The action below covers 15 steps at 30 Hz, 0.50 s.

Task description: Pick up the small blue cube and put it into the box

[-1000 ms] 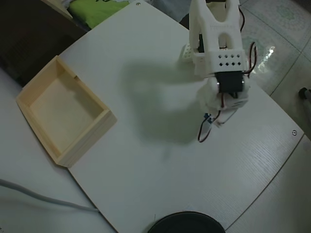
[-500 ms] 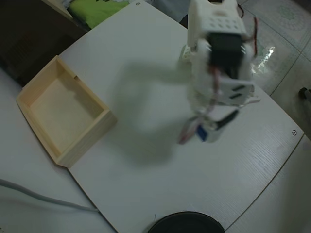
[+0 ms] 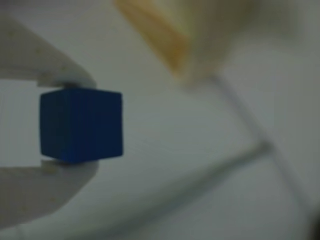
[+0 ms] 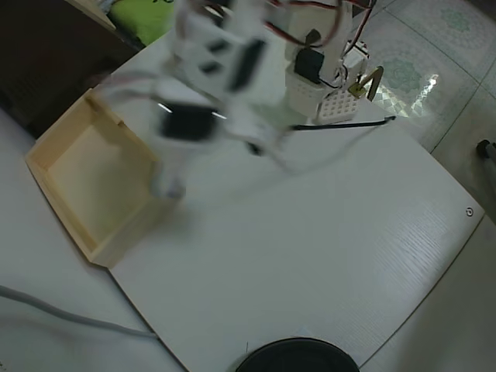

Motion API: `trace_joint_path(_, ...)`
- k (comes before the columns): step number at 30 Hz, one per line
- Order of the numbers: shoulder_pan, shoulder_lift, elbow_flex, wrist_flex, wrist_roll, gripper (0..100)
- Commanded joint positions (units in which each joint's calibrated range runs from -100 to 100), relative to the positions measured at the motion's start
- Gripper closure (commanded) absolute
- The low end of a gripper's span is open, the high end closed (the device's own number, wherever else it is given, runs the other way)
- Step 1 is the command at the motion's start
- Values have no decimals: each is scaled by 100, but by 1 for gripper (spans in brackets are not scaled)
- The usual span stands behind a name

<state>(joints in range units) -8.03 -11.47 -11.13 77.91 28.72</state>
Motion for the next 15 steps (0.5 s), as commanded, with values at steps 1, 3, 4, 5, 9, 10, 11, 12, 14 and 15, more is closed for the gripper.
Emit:
trace_joint_path(1, 696, -37, -253, -714, 66, 92)
trace_joint_path(3, 1043, 6, -163, -1113, 66, 92)
trace_joint_path(4, 1183, 6, 0, -1376, 66, 92)
trace_joint_path(5, 1293, 6, 181, -1657, 66, 92)
trace_joint_path(9, 1684, 14, 1014, -2710, 61, 92)
trace_joint_path(10, 1751, 14, 1240, -2965, 56, 92)
trace_joint_path(11, 1802, 6, 1466, -3178, 50, 92)
trace_joint_path(12, 1832, 6, 1647, -3339, 50, 92)
trace_joint_path(14, 1861, 6, 1955, -3551, 40, 92)
trace_joint_path(15, 1861, 14, 2100, -3611, 30, 92)
